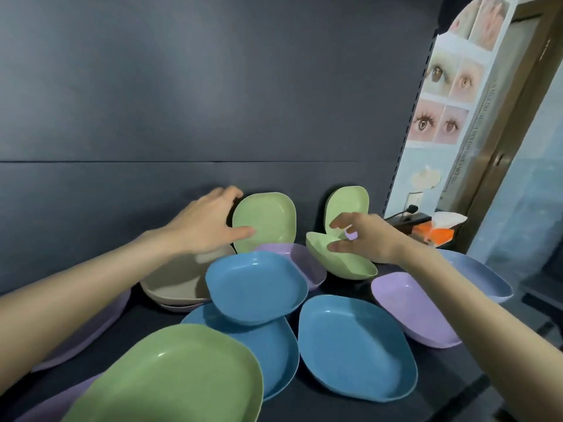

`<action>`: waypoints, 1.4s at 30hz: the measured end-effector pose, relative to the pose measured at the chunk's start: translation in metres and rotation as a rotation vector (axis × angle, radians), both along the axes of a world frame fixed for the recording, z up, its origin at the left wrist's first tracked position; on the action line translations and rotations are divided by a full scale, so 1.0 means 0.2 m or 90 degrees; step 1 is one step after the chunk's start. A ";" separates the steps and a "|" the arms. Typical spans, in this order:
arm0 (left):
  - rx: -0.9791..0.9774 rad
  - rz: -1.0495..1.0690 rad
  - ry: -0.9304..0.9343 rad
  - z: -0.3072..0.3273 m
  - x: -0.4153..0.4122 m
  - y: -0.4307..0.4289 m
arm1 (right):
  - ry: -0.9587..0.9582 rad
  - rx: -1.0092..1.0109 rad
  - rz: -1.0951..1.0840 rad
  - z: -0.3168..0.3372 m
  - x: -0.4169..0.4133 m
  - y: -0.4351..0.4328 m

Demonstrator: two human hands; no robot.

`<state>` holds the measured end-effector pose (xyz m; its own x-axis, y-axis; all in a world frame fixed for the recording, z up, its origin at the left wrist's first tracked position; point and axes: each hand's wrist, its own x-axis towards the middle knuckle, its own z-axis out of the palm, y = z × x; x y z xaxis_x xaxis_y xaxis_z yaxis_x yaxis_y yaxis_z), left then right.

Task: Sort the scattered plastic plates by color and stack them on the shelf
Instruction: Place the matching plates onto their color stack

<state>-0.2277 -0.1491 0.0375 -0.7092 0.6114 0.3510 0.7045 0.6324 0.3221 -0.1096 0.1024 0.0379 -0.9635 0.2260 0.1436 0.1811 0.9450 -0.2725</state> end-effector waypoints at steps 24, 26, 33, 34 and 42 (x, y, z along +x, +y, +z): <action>0.059 0.226 0.012 -0.08 -0.19 0.29 | -0.190 -0.121 0.269 -0.11 -0.53 0.36; 0.077 0.213 0.024 -0.08 -0.18 0.28 | -0.181 -0.142 0.278 -0.10 -0.54 0.36; 0.131 0.200 0.040 -0.04 -0.13 0.23 | -0.131 -0.200 0.287 0.05 -0.45 0.38; 0.140 0.202 0.049 -0.02 -0.12 0.23 | -0.106 -0.217 0.283 0.09 -0.43 0.38; 0.272 0.240 0.134 0.13 0.06 0.14 | 0.144 -0.341 0.244 0.24 -0.30 0.37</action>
<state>-0.2162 -0.1214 0.0627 -0.7387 0.1051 0.6658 0.5327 0.6961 0.4813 -0.1693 0.1762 0.0866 -0.9491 -0.0281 0.3136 -0.2542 0.6562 -0.7105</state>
